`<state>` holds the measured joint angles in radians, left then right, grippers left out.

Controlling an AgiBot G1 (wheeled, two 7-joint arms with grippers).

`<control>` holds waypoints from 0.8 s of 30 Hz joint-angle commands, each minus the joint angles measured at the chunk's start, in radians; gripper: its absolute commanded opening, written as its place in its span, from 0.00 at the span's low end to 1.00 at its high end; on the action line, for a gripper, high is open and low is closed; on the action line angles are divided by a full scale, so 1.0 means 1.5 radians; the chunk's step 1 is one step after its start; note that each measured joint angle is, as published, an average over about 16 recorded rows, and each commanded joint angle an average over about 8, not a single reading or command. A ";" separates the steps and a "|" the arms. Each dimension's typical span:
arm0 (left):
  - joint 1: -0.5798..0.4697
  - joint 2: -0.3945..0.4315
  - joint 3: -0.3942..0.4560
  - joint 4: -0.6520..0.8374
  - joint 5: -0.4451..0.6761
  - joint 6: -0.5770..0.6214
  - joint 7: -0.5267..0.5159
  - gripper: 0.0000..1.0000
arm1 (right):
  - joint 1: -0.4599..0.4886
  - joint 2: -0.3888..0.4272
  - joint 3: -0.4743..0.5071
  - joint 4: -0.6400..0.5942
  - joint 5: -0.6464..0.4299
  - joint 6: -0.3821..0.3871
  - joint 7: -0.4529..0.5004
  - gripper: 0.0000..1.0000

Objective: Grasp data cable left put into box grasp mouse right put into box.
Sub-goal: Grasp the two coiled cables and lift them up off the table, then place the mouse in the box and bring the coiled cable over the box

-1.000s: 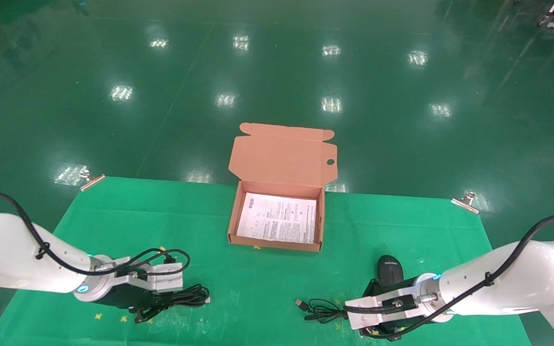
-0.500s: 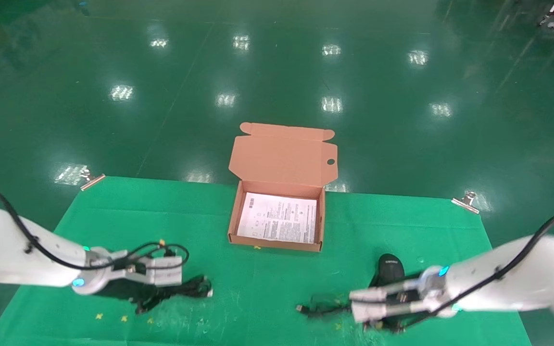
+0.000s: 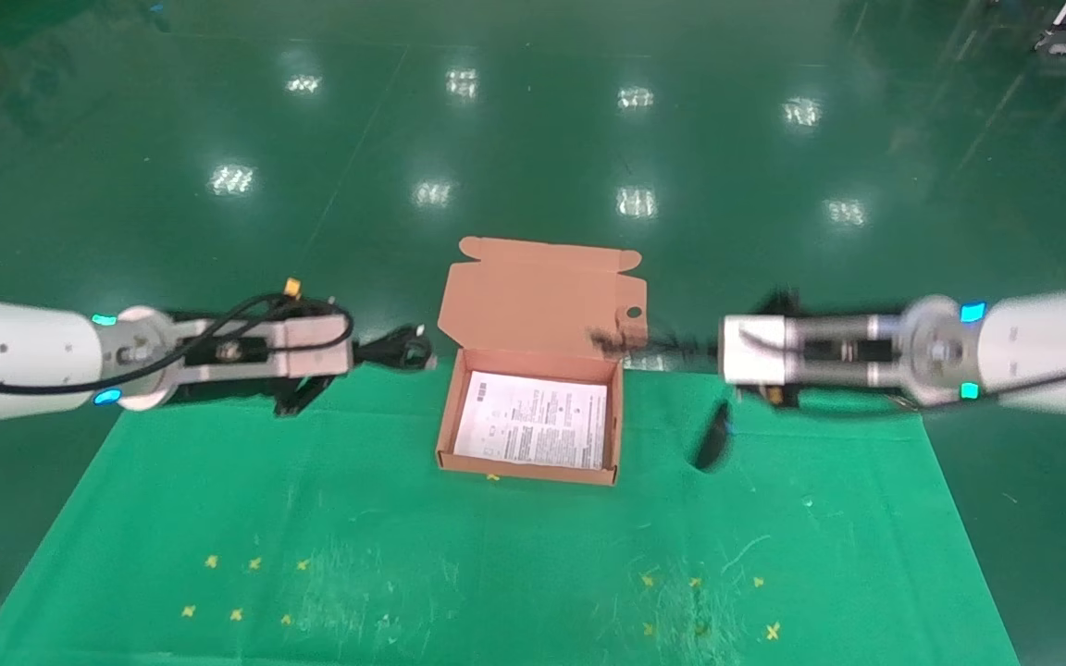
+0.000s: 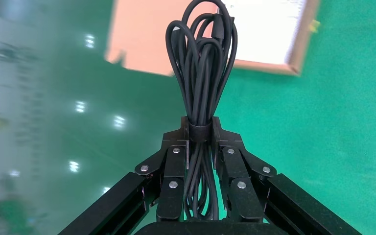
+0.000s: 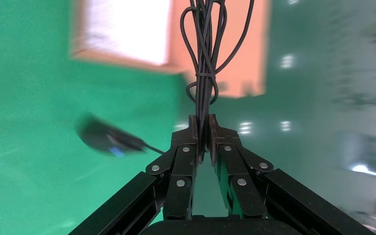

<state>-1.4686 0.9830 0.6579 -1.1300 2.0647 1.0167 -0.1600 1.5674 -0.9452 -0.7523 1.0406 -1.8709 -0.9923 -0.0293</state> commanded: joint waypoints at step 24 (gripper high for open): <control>-0.018 0.061 -0.008 -0.077 0.157 -0.099 -0.091 0.00 | 0.134 -0.161 0.042 -0.173 0.074 0.083 -0.153 0.00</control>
<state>-1.4911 1.0710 0.6466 -1.2433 2.3083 0.8701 -0.3015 1.7618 -1.1859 -0.6896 0.7796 -1.7601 -0.8659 -0.2596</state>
